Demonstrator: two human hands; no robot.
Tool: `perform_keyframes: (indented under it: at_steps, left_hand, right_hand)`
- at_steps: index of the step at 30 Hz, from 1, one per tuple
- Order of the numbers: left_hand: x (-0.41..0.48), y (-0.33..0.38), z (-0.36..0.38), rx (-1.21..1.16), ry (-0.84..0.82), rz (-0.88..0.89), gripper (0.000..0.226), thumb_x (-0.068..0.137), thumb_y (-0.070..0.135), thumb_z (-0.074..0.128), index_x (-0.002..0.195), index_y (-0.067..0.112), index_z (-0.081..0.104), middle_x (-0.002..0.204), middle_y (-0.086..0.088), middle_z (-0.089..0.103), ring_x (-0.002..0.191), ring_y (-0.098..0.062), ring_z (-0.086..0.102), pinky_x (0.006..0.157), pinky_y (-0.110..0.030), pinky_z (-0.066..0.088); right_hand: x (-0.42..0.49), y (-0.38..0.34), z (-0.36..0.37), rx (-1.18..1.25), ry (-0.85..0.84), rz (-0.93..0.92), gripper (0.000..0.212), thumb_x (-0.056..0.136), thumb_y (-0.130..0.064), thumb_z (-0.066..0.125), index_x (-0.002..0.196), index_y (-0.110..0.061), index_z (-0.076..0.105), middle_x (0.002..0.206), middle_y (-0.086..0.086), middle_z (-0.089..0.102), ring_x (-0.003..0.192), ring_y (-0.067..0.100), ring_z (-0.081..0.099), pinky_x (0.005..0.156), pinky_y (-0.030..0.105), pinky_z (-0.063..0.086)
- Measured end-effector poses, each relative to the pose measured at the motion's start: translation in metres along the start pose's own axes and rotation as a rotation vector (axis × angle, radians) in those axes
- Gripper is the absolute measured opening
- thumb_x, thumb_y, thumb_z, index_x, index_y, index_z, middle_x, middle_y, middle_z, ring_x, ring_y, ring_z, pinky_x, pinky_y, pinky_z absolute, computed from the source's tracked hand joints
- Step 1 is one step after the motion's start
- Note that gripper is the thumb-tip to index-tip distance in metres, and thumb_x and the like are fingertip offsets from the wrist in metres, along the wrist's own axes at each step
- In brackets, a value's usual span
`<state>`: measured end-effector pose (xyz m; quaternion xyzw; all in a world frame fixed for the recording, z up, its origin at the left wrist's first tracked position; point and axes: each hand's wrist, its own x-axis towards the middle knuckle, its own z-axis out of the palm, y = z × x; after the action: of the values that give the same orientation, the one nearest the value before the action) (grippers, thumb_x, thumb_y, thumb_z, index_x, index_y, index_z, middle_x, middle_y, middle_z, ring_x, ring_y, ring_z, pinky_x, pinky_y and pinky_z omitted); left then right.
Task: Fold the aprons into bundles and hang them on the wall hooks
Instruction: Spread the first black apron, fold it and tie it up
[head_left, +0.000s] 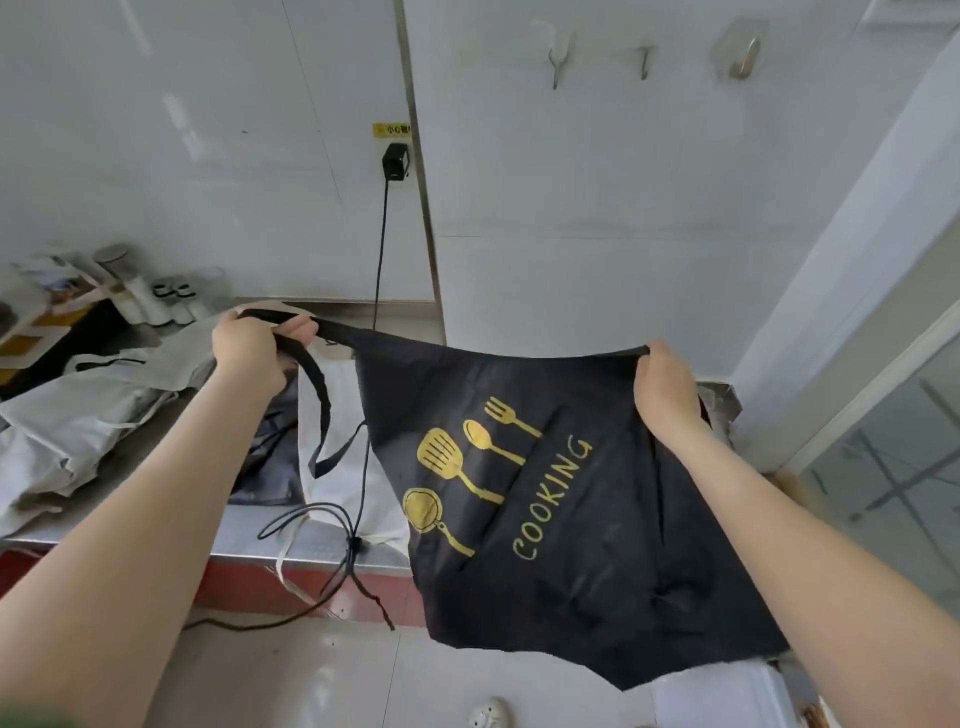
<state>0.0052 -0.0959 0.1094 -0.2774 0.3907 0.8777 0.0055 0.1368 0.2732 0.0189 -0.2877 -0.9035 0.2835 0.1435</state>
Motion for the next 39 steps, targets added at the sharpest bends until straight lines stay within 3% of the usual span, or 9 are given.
perform_keyframes:
  at_steps: [5, 12, 16, 20, 23, 26, 30, 36, 39]
  left_hand:
    - [0.049, -0.019, 0.014, 0.858, -0.036, 0.289, 0.019, 0.095, 0.002, 0.039, 0.107, 0.007, 0.053, 0.105, -0.014, 0.052, 0.074, -0.020, 0.054, 0.060, -0.026, 0.047]
    - [0.041, -0.093, 0.043, 2.148, -0.760, 0.377, 0.082, 0.078, 0.056, 0.068, 0.147, 0.038, 0.028, 0.154, -0.013, 0.007, 0.143, -0.037, 0.010, 0.114, -0.051, 0.012]
    - [0.030, -0.140, 0.060, 2.050, -1.152, 0.509, 0.072, 0.085, 0.052, 0.062, 0.146, 0.026, 0.034, 0.160, 0.000, 0.009, 0.147, -0.025, 0.000, 0.116, -0.055, -0.008]
    - [0.013, -0.147, 0.077, 1.731, -1.130, 0.369, 0.034, 0.098, 0.037, 0.048, 0.126, 0.020, 0.057, 0.125, -0.001, 0.060, 0.121, -0.025, 0.051, 0.104, -0.038, 0.038]
    - [-0.009, -0.142, 0.089, 1.460, -1.097, 0.335, 0.024, 0.101, 0.026, 0.043, 0.114, 0.026, 0.063, 0.110, 0.006, 0.065, 0.106, -0.016, 0.058, 0.092, -0.027, 0.044]
    - [-0.027, -0.130, 0.101, 1.137, -0.990, 0.204, 0.028, 0.102, 0.018, 0.039, 0.098, 0.030, 0.065, 0.103, 0.008, 0.068, 0.104, -0.016, 0.061, 0.096, -0.029, 0.047]
    - [-0.035, -0.111, 0.107, 1.119, -1.047, 0.140, 0.027, 0.102, 0.020, 0.039, 0.114, 0.027, 0.063, 0.114, 0.003, 0.067, 0.110, -0.018, 0.061, 0.101, -0.033, 0.045]
    - [-0.056, -0.096, 0.105, 1.142, -1.148, 0.026, 0.028, 0.101, 0.012, 0.042, 0.101, 0.023, 0.067, 0.093, 0.005, 0.074, 0.092, -0.017, 0.067, 0.084, -0.029, 0.051]
    - [-0.058, -0.091, 0.102, 1.099, -1.140, -0.034, 0.025, 0.100, 0.012, 0.043, 0.099, 0.018, 0.068, 0.092, -0.002, 0.073, 0.090, -0.022, 0.067, 0.083, -0.032, 0.051]
  right_hand:
    - [0.027, -0.030, 0.008, 0.004, 0.028, -0.119, 0.025, 0.101, -0.011, 0.029, 0.108, -0.001, 0.051, 0.090, 0.009, 0.051, 0.081, 0.026, 0.048, 0.068, 0.032, 0.035]
    - [0.040, -0.063, 0.013, 0.120, 0.054, -0.258, 0.027, 0.100, -0.011, 0.036, 0.118, -0.004, 0.054, 0.104, 0.000, 0.051, 0.096, 0.018, 0.050, 0.080, 0.027, 0.037]
    - [0.040, -0.070, 0.000, 0.137, 0.056, -0.357, 0.021, 0.095, -0.008, 0.049, 0.113, -0.008, 0.059, 0.108, -0.001, 0.053, 0.100, 0.013, 0.050, 0.078, 0.014, 0.035]
    - [0.039, -0.060, -0.017, -0.042, -0.094, -0.398, 0.050, 0.082, -0.020, 0.072, 0.127, -0.018, 0.052, 0.119, -0.004, 0.044, 0.113, 0.015, 0.040, 0.093, 0.020, 0.032]
    - [0.035, -0.032, -0.025, -0.312, -0.211, -0.252, 0.076, 0.079, -0.032, 0.071, 0.144, -0.026, 0.033, 0.137, 0.000, 0.044, 0.126, 0.024, 0.032, 0.103, 0.037, 0.028]
    - [0.031, -0.007, -0.028, -0.418, -0.280, -0.151, 0.056, 0.087, -0.037, 0.063, 0.139, -0.034, 0.043, 0.120, -0.001, 0.053, 0.123, 0.025, 0.034, 0.095, 0.035, 0.025]
    - [0.025, 0.015, -0.035, 0.103, -0.461, -0.071, 0.028, 0.085, -0.026, 0.069, 0.104, -0.043, 0.058, 0.119, -0.008, 0.043, 0.125, 0.012, 0.033, 0.102, 0.026, 0.025]
    - [0.011, -0.007, -0.018, 0.471, -0.697, -0.143, 0.112, 0.056, -0.036, 0.083, 0.145, -0.032, 0.014, 0.141, -0.017, 0.037, 0.098, 0.000, 0.058, 0.086, 0.021, 0.048]
    - [0.000, -0.016, -0.008, 0.557, -0.868, -0.075, 0.083, 0.066, -0.025, 0.083, 0.138, -0.020, 0.041, 0.129, -0.012, 0.059, 0.098, 0.004, 0.064, 0.086, 0.022, 0.049]
